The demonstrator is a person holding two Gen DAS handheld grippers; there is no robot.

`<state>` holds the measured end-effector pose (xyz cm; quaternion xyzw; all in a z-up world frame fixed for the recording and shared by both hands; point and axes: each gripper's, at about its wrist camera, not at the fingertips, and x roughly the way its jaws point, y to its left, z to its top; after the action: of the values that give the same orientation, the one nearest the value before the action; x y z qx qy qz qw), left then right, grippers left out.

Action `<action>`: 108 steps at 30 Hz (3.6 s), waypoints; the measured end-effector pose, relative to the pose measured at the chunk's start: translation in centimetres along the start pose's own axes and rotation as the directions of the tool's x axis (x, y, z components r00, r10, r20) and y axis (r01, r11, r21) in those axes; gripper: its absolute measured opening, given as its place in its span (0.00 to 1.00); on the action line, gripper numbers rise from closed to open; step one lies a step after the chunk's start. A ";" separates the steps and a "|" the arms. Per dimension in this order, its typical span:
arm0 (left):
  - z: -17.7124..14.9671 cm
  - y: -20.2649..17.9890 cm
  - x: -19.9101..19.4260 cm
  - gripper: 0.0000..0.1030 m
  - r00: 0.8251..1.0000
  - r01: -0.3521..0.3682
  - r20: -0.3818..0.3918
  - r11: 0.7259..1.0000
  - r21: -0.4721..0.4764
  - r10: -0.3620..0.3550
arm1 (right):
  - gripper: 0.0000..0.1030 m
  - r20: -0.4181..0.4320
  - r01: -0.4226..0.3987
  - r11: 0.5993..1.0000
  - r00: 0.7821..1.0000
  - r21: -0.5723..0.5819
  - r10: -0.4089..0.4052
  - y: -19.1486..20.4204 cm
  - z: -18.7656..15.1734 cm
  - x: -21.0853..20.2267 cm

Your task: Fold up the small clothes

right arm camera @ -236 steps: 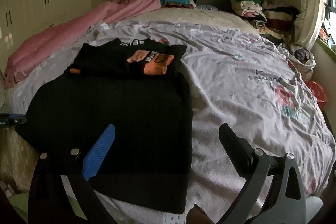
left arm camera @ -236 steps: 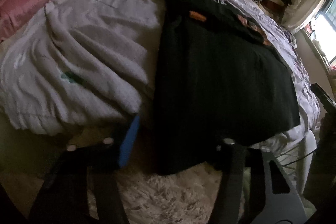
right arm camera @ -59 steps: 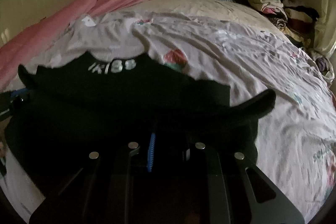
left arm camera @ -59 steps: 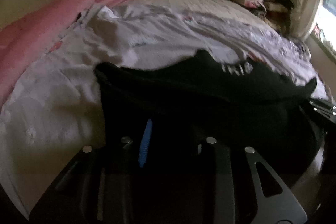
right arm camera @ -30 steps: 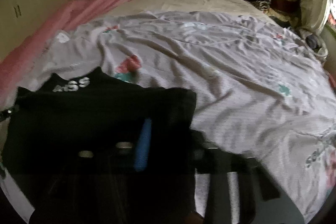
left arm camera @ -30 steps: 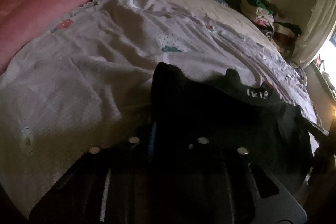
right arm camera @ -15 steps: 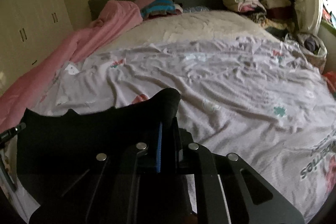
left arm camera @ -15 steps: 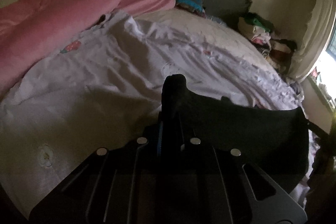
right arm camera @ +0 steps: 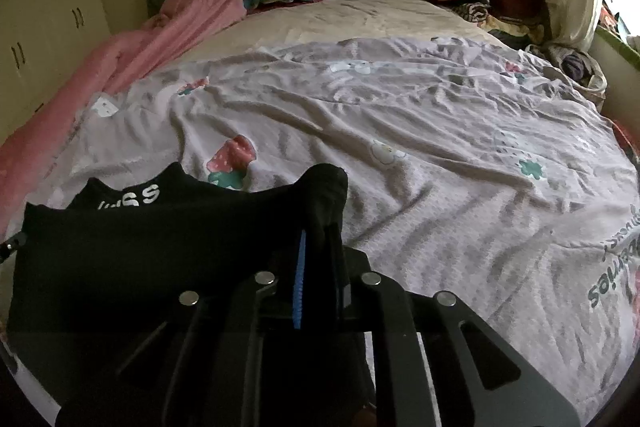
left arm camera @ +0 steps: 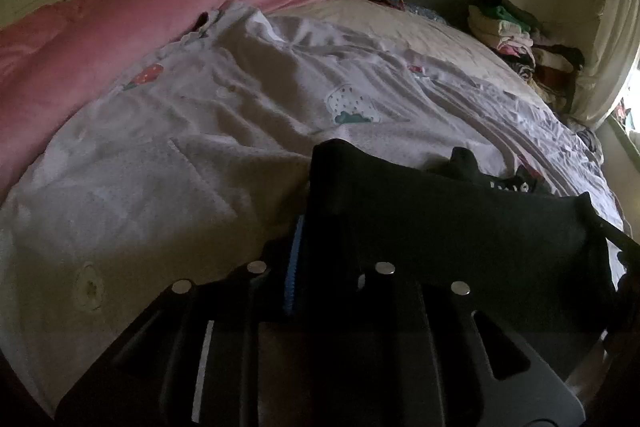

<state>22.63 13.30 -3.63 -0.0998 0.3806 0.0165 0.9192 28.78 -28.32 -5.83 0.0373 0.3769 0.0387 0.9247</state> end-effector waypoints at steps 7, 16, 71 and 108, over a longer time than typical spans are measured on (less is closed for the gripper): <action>-0.3 -0.3 -0.5 0.23 1.000 -0.006 0.002 1.000 0.020 0.006 | 0.28 -0.005 0.052 0.999 0.999 -0.010 -0.052 -0.1 -0.6 -0.8; -1.3 -1.1 -2.2 0.42 1.000 -0.004 0.009 1.000 0.031 0.004 | 0.47 0.036 0.064 0.996 0.997 -0.054 -0.063 0.4 -2.5 -4.2; -9.1 -4.9 -7.3 0.90 0.997 0.026 -0.077 0.999 0.043 -0.023 | 0.85 -0.023 -0.129 0.948 0.992 -0.291 0.128 9.4 -11.1 -13.3; -5.8 3.3 -6.5 0.91 0.990 -0.127 -0.076 0.976 -0.176 0.116 | 0.91 -0.080 -0.219 0.708 0.971 -0.671 0.225 26.8 -14.6 -10.3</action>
<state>13.64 15.68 -3.61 -0.1596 0.4127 0.1038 0.8907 10.06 -2.13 -6.42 -0.2555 0.3261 0.2835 0.8649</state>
